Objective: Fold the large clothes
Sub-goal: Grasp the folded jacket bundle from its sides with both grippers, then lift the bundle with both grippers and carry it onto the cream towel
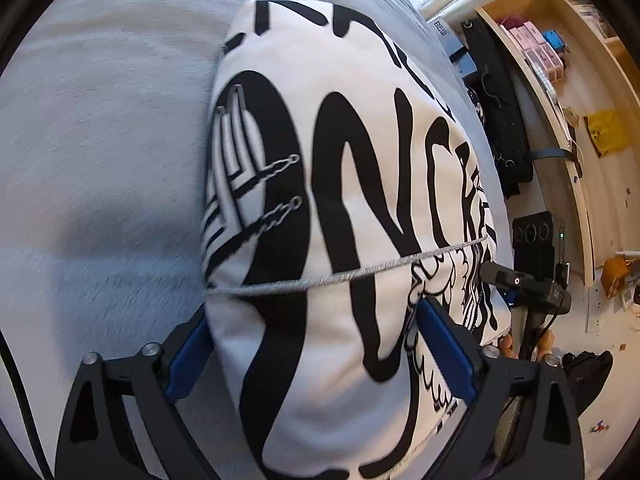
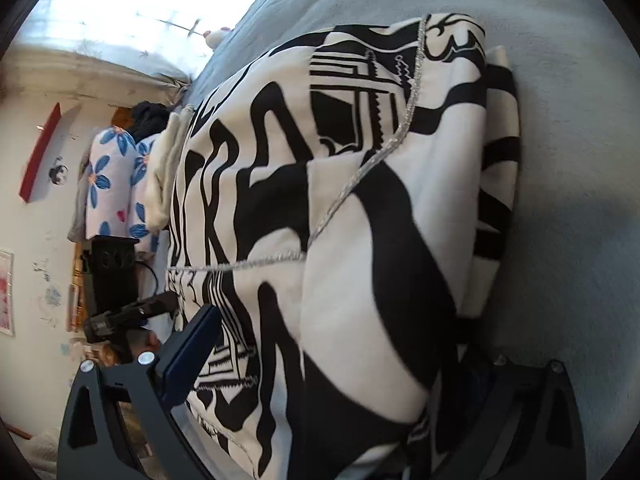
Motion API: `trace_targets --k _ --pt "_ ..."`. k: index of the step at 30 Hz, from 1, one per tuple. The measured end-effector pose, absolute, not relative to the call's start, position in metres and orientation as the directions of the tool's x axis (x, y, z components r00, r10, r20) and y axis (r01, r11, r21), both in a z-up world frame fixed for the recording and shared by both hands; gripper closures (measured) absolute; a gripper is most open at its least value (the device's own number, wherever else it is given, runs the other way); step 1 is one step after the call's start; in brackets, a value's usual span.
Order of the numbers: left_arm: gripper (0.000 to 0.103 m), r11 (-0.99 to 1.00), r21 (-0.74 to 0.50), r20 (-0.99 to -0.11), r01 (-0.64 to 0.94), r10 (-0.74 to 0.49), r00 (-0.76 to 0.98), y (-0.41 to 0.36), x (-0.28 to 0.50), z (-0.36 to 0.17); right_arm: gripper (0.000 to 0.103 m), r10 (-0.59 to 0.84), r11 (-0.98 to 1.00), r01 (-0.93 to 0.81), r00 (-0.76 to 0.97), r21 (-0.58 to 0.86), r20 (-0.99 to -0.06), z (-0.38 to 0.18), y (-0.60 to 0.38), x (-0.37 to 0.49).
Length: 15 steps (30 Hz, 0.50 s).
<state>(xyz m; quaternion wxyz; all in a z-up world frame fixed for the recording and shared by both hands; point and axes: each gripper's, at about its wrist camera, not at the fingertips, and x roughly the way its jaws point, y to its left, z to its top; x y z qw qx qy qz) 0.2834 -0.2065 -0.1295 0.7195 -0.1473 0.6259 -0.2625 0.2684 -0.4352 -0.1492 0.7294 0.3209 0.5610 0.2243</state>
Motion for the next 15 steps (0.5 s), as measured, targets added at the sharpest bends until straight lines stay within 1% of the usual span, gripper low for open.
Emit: trace_targets --k 2,4,15 --pt "0.001 0.82 -0.535 -0.825 0.201 -0.559 0.083 -0.215 0.286 -0.133 0.001 0.708 0.67 0.031 0.273 0.742 -0.651 -0.152 -0.439 0.271" --pt "0.0 0.826 -0.524 -0.83 0.208 -0.55 0.093 -0.22 0.287 -0.134 0.001 0.717 0.661 0.031 0.267 0.75 -0.644 -0.154 -0.441 0.274" --pt "0.0 0.844 -0.492 -0.847 0.212 -0.521 0.107 -0.235 0.29 -0.137 0.0 0.658 0.72 0.061 0.254 0.691 -0.709 -0.15 -0.428 0.278"
